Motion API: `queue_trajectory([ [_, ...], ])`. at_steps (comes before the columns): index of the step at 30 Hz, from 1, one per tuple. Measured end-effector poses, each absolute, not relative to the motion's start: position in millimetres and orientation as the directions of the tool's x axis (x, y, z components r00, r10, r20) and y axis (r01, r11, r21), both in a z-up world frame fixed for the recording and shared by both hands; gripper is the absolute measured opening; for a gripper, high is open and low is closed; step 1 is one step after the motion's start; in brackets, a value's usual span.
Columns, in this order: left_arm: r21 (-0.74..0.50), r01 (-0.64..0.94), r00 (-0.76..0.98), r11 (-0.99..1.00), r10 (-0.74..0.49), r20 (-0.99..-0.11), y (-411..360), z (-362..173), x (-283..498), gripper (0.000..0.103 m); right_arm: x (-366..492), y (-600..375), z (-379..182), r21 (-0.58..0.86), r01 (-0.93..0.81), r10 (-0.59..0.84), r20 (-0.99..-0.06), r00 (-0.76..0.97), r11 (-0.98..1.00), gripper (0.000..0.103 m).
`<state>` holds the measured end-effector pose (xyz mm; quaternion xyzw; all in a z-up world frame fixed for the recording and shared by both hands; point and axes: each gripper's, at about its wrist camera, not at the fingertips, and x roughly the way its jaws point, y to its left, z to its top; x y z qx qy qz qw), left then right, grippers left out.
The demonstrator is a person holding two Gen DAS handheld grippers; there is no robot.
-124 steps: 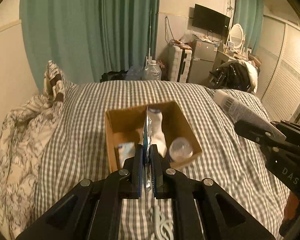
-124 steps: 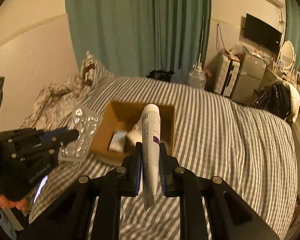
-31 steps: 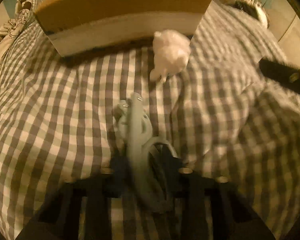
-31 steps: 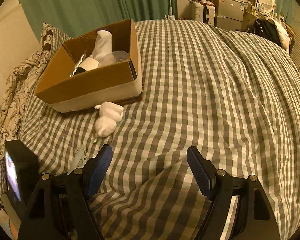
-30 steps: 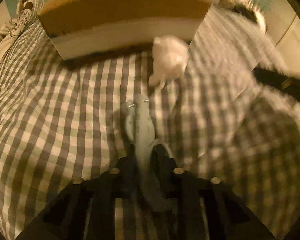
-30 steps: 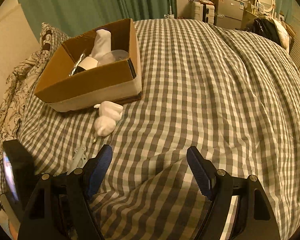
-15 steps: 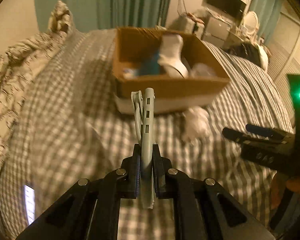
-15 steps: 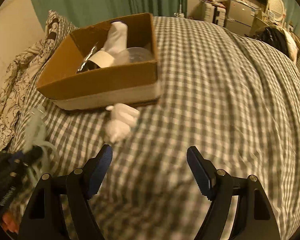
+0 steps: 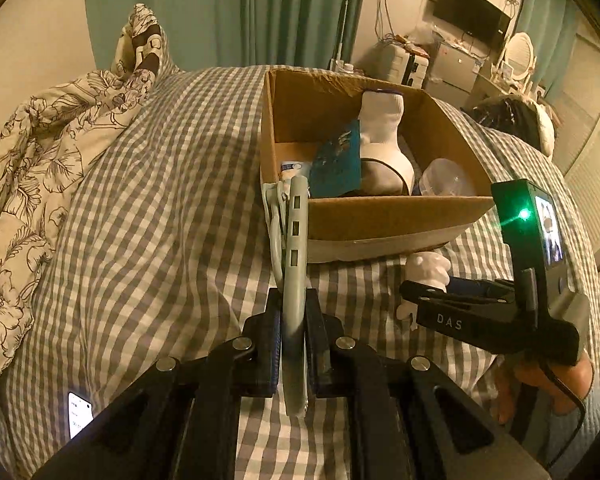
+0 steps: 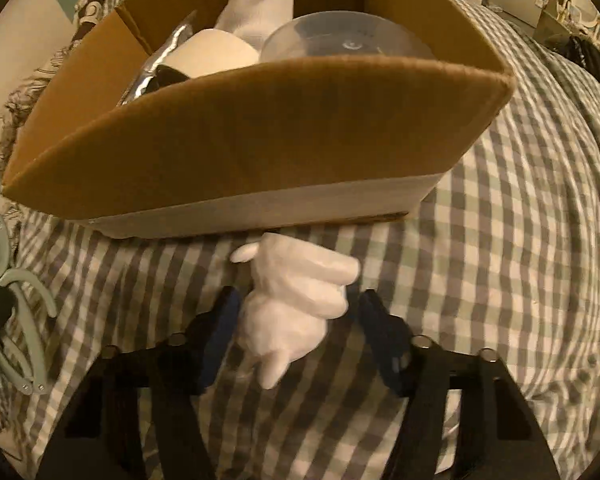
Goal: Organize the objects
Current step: 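Grasp the white glove with the right gripper, then lower the cable and glove into the cardboard box and open both grippers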
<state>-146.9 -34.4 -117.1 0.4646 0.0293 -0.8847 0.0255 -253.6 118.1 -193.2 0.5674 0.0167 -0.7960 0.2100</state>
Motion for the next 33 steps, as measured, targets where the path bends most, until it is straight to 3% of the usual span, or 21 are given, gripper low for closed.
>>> queue_trajectory([
  [7, -0.04, 0.075, -0.591, -0.996, -0.012, -0.807, -34, -100, -129, 0.01, -222, 133, -178, 0.209, 0.346, -0.315, -0.906, -0.284, -0.914, 0.052],
  [19, -0.068, 0.073, -0.627, -0.995, 0.007, -0.779, -25, -72, -110, 0.01, -153, 153, -93, 0.135, 0.427, -0.335, -0.835, -0.437, -0.894, 0.052],
  [33, -0.089, 0.065, -0.712, -0.994, 0.017, -0.702, -8, -9, -161, 0.01, -196, 157, 29, 0.091, 0.439, -0.368, -0.708, -0.603, -0.894, 0.052],
])
